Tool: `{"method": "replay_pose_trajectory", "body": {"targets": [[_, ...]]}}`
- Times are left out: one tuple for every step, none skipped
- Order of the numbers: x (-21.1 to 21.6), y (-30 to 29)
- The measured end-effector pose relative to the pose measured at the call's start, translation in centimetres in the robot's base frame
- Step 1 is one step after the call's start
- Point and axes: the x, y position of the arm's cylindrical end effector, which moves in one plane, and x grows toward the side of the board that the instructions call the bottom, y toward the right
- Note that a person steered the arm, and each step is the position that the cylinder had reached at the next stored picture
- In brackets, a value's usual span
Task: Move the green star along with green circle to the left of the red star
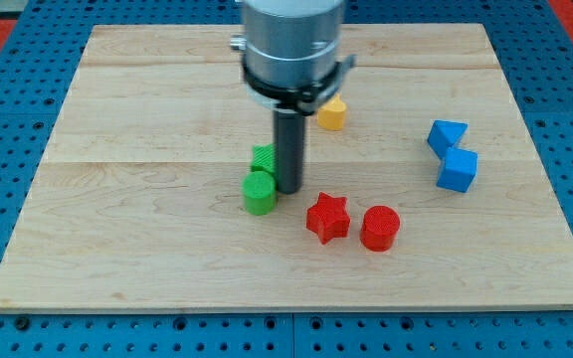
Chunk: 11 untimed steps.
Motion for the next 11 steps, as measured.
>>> {"method": "replay_pose_trajectory", "body": {"targets": [[-0.6,-1.1],[-1.5,5.7],[-3.9,6.6],[-6.2,2.8],[-5.4,1.4],[-4.0,0.3],[-3.2,0.0],[-6.8,0.1],[-7.4,-3.2],[-4.0,-2.0],[-3.1,-2.0]]}}
